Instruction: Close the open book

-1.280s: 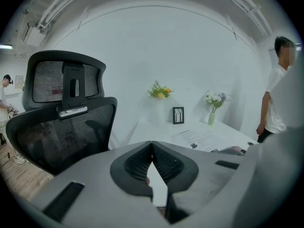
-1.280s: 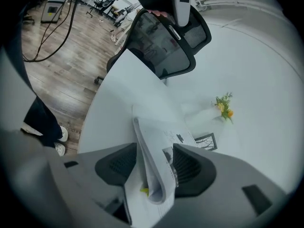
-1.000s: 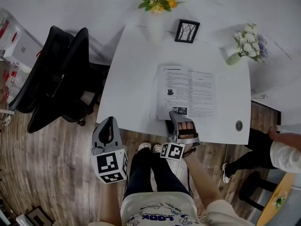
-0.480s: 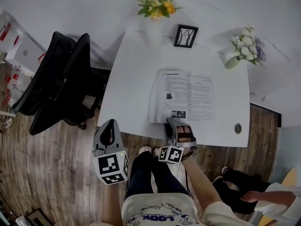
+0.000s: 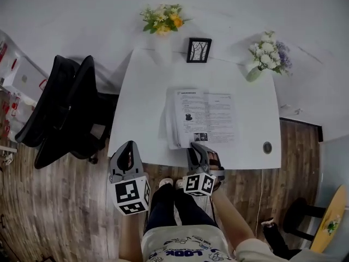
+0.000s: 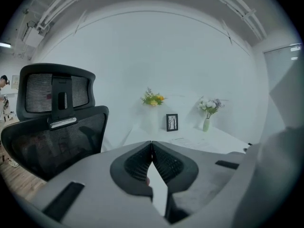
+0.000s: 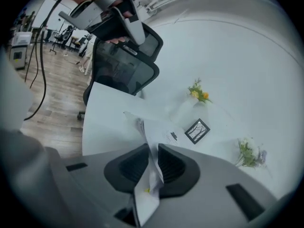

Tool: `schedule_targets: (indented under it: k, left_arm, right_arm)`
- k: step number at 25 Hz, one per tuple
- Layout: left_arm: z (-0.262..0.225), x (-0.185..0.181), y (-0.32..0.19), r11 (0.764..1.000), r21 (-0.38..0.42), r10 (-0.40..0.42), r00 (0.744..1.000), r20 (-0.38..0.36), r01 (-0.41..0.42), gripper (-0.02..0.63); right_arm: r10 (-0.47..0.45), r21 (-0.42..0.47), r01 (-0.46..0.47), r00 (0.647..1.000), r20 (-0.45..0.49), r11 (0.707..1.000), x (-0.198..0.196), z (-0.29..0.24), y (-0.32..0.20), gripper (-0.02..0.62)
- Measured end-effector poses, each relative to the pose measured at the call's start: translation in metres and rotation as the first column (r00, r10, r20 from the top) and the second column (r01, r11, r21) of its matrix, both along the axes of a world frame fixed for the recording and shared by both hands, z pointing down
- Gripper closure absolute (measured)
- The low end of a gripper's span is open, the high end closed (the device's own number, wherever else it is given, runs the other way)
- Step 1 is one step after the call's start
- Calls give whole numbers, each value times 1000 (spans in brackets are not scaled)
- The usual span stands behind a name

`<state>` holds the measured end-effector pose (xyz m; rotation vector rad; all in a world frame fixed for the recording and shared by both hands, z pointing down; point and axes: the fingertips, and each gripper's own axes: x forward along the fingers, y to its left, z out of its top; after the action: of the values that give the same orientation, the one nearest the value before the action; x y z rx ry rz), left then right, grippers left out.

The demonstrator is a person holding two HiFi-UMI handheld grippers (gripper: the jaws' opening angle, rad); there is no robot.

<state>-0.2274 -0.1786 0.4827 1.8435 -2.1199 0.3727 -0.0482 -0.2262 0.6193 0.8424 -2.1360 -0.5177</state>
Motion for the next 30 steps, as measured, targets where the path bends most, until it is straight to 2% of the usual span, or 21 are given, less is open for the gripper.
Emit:
schedule_targets:
  k: [8, 15, 18, 23, 30]
  left_arm:
    - [-17, 30, -20, 997, 33, 74, 997, 8, -74, 583]
    - [-27, 53, -36, 991, 48, 123, 992, 16, -123, 582]
    - [-29, 63, -43, 988, 53, 143, 990, 18, -144, 582]
    - [-31, 82, -54, 983, 56, 176, 984, 22, -177, 583]
    - [-30, 102, -65, 976, 47, 211, 977, 30, -212, 582]
  right_arm:
    - [168, -66, -159, 968, 186, 985, 36, -26, -12, 532]
    - [301, -130, -275, 911, 281, 953, 69, -34, -22, 541]
    - [389, -192, -342, 859, 333, 920, 90, -32, -28, 546]
    - [542, -325, -438, 738, 402, 838, 125, -20, -41, 551]
    - [654, -445, -483, 621, 433, 754, 151, -1, -51, 551]
